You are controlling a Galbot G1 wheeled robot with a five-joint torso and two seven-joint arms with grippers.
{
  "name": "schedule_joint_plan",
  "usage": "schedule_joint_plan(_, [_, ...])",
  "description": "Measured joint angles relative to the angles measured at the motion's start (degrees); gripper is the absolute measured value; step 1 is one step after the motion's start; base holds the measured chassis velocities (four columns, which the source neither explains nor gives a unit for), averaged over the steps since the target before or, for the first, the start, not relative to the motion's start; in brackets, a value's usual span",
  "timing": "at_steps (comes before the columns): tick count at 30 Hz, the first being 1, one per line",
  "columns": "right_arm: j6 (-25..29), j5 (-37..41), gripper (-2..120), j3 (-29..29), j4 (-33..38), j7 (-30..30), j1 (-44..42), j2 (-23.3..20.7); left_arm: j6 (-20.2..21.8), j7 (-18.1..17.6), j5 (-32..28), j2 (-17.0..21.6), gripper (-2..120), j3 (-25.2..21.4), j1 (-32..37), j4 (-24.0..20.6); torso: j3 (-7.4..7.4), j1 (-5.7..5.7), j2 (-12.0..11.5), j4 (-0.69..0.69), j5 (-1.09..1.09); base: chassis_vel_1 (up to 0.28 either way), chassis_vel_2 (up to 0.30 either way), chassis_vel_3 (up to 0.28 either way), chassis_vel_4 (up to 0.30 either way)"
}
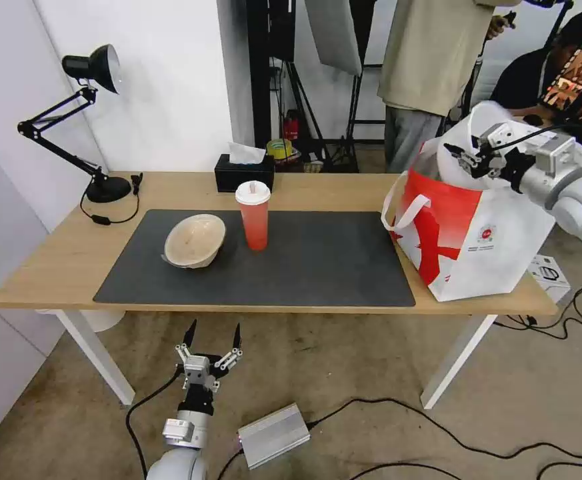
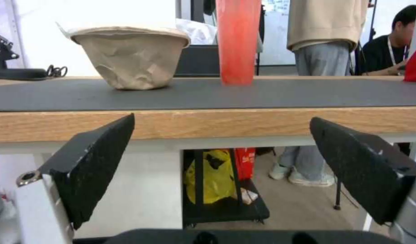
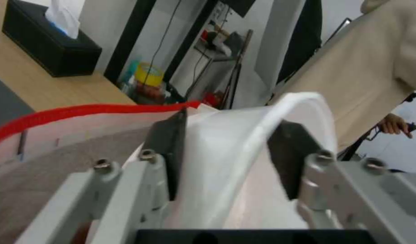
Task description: Pick up the trash from the table and place it into the takeout bag.
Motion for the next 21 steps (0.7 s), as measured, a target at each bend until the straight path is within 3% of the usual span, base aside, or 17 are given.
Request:
schedule_joint_plan(14, [-0.23,0.78,97,1.23,1.81,0.24,-0.78,-1.28,-0.14,0.17,0.26,-0.35,100,0.04,0.29,-0.02,0.0,0.0,0.0,0.0,0.0,0.0,0.0,0.0,0.0])
schedule_joint_plan(21, [-0.56,0.93,100,2.33,2.66,0.24,-1.77,-1.67,-0.18,0.19,0.32,-0.37,100,-0.09,0.46,-0.16,0.0,0.0,0.0,0.0,0.0,0.0,0.0,0.0,0.0])
